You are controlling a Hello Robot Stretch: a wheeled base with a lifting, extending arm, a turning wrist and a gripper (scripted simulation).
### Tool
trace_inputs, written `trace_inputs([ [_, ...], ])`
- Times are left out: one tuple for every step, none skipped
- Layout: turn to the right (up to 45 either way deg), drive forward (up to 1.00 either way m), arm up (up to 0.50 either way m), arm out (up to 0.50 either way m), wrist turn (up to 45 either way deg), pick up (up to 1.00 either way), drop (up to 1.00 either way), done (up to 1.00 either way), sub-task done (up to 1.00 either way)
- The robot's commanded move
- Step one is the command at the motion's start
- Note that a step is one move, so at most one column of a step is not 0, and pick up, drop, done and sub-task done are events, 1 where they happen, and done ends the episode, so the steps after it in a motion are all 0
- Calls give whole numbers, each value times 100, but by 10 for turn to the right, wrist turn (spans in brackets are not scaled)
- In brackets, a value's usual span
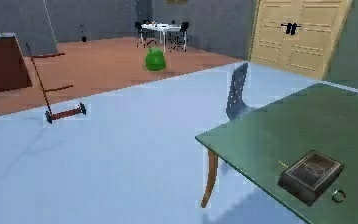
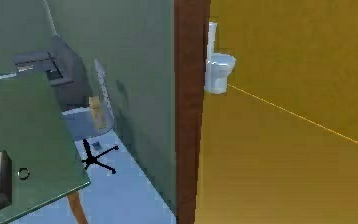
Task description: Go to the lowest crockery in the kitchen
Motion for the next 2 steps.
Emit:
trace_inputs([
  [450,0,0,0,0,0,0,0,0],
  [90,0,0,0,0,0,0,0,0],
])
